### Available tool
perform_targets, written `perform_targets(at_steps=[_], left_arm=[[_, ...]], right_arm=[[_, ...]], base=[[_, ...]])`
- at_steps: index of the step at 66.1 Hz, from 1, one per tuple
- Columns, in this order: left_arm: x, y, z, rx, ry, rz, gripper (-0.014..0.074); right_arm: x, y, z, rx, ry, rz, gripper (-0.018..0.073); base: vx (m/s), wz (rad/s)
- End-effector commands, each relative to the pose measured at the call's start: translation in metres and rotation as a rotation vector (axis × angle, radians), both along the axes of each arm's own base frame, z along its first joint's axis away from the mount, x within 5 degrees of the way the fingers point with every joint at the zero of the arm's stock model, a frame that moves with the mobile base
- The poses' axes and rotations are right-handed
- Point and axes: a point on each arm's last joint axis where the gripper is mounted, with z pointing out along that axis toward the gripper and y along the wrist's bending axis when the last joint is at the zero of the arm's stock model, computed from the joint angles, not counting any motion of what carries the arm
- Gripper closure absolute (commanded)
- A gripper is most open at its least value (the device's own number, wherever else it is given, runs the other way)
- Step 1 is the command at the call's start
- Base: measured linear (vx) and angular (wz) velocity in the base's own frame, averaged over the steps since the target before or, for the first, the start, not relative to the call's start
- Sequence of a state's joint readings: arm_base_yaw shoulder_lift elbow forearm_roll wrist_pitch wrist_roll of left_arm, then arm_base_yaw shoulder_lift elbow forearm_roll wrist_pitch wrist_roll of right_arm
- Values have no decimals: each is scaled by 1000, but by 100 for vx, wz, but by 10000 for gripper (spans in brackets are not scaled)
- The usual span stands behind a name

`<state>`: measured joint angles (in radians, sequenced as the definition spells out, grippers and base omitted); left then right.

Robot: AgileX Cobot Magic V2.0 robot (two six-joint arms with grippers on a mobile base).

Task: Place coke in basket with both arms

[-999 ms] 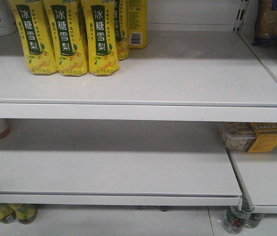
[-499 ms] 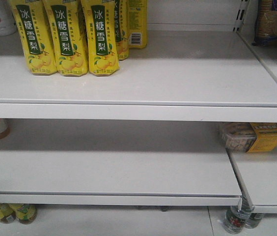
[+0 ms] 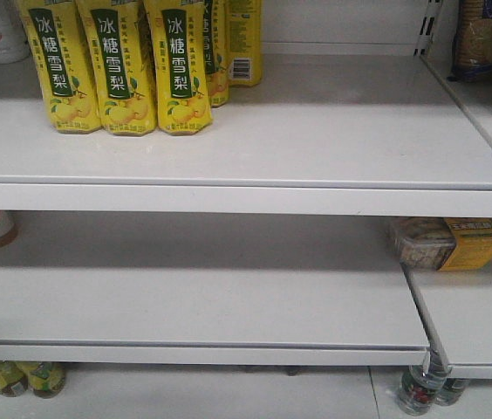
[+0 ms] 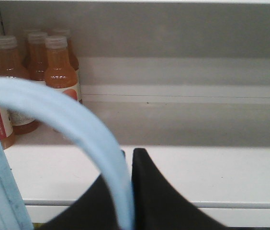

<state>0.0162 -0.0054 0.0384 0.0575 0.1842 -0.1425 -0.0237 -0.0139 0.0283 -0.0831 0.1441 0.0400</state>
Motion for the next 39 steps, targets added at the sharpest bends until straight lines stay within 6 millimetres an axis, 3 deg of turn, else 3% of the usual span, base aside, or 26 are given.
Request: perform_targets(at_steps=[1, 39], left_arm=[[-1, -1, 16, 97, -168, -9, 603], [-1, -1, 16, 97, -168, -9, 603]], right_arm=[[0, 0, 4, -4, -84, 4, 569], [0, 0, 5, -6, -84, 4, 569]], base=[[0, 0], [0, 0]])
